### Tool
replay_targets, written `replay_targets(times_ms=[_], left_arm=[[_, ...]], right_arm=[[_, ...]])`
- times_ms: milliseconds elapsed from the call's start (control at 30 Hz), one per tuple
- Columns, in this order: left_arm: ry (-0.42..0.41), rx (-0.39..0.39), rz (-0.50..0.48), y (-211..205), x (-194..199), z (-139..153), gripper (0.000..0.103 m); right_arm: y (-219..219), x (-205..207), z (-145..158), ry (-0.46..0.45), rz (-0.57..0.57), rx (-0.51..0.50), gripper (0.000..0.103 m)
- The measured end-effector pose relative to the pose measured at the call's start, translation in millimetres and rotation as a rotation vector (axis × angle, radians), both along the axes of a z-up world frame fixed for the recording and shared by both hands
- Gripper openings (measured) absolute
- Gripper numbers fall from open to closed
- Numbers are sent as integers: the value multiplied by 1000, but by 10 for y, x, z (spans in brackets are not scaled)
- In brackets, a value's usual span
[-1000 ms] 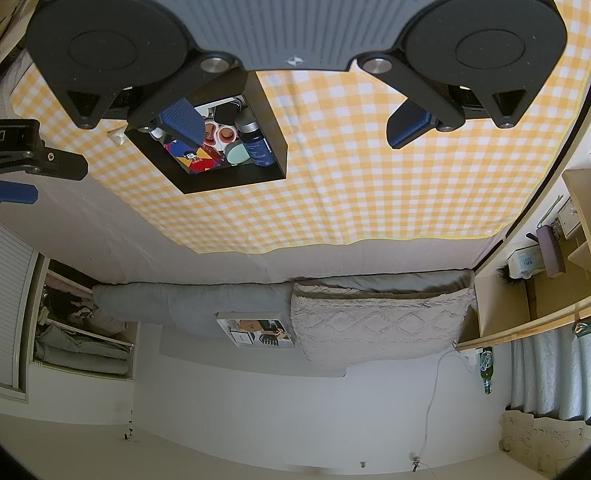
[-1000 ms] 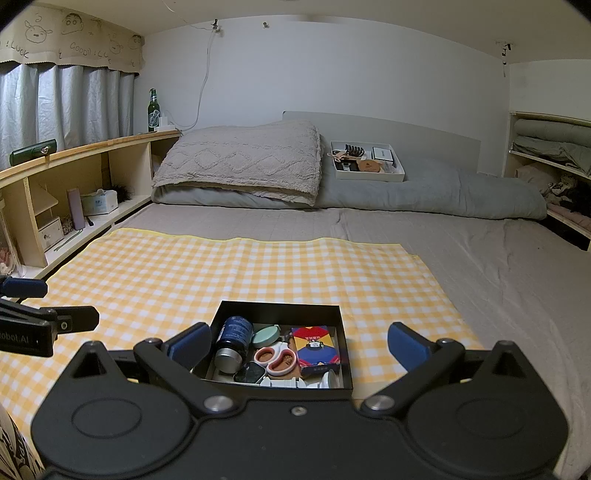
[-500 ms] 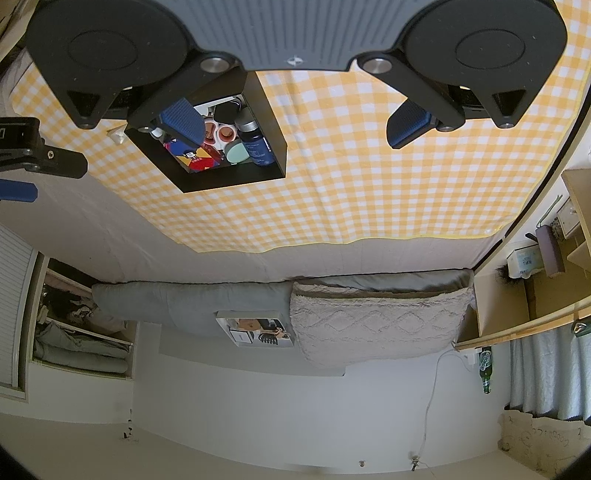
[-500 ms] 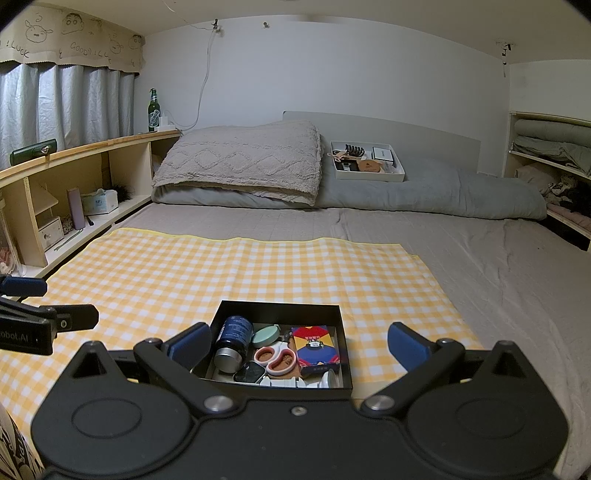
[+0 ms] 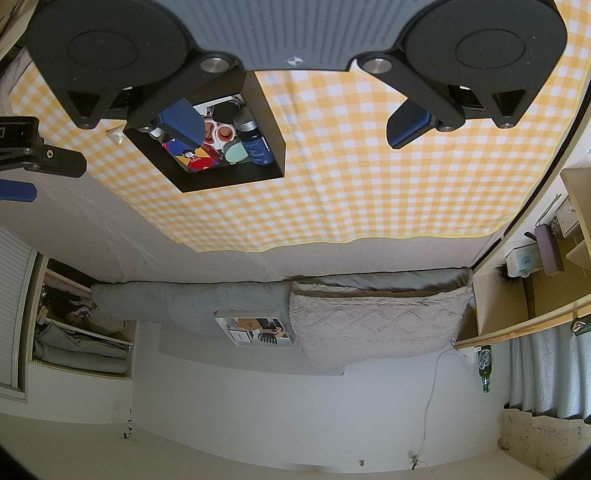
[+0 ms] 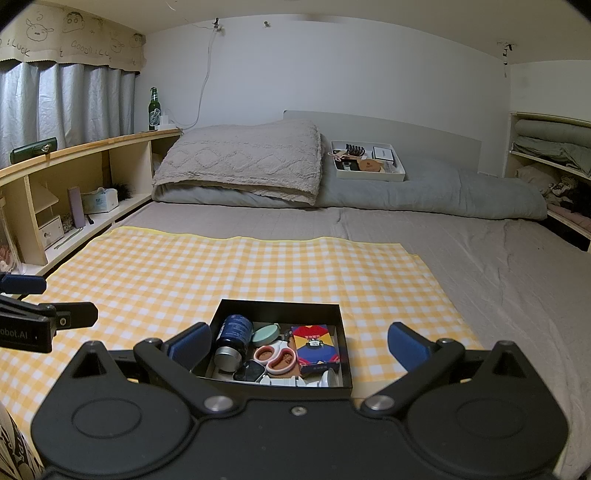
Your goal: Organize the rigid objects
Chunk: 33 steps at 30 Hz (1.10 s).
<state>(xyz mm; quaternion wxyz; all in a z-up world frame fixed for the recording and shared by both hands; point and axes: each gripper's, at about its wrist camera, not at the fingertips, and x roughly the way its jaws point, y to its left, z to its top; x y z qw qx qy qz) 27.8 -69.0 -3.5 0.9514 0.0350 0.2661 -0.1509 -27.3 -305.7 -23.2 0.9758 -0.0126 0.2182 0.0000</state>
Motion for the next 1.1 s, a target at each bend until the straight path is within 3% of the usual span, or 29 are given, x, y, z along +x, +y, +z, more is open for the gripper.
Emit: replay_targets(times_ms=[1100], left_arm=[[4,-1,5,39,7,2,103]], right_arm=[[3,-1,-1,1,1,-3,103]])
